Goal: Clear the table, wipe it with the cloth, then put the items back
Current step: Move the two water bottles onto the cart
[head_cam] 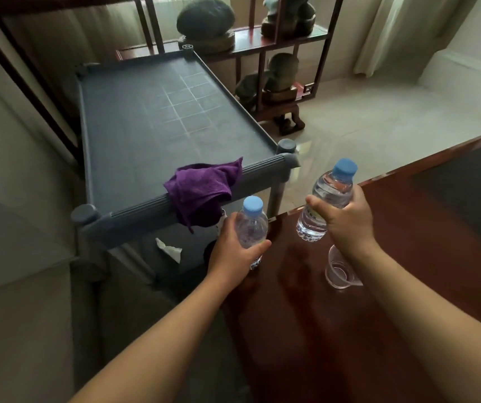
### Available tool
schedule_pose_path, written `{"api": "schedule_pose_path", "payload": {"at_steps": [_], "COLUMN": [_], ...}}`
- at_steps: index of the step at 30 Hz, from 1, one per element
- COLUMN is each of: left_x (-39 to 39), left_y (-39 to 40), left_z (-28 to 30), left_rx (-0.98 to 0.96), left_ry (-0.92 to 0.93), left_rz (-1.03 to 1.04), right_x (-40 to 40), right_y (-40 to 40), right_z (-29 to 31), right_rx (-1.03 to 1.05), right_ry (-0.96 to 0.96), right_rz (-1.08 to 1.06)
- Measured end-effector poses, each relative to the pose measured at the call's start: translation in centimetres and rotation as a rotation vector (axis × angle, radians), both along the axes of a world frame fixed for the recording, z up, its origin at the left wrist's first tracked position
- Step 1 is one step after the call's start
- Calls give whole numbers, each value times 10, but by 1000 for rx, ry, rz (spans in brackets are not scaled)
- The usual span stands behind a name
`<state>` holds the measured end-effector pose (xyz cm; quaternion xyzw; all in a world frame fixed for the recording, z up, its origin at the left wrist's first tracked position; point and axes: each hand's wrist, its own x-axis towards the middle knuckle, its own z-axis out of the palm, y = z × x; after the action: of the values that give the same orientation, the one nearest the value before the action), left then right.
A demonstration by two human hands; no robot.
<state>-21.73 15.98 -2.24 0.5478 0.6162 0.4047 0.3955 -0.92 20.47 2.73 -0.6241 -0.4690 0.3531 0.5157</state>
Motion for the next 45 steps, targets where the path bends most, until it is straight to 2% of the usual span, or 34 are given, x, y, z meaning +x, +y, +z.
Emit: {"api": "schedule_pose_path", "payload": {"at_steps": [19,27,32,34,38,42,45], "left_x": [-9,-9,-10,-7,5,27,58], "left_y": [-5,-2,-9,-14,-22,-20,-17], "left_z": [-8,-10,5,20,57,92,114], "left_rx": [10,19,60,153,468,635,627], "left_ry": [21,-1,29,123,407,693,844], "left_rz": [13,-16,-5,34,89,-48,-191], "right_x": [-46,-44,-41,-36,-23,0,26], "right_y": [-1,-2,-6,-10,-23,-45,-68], "right_z": [-44,-47,-35,-27,-5,23,44], "right_rx": [-154,-183,-227,-239,-268,-213,-129], "right_ry": [-80,-60,-131,-181,-366,-592,-849], "right_rz": [23,51,111,139,120,79,14]}}
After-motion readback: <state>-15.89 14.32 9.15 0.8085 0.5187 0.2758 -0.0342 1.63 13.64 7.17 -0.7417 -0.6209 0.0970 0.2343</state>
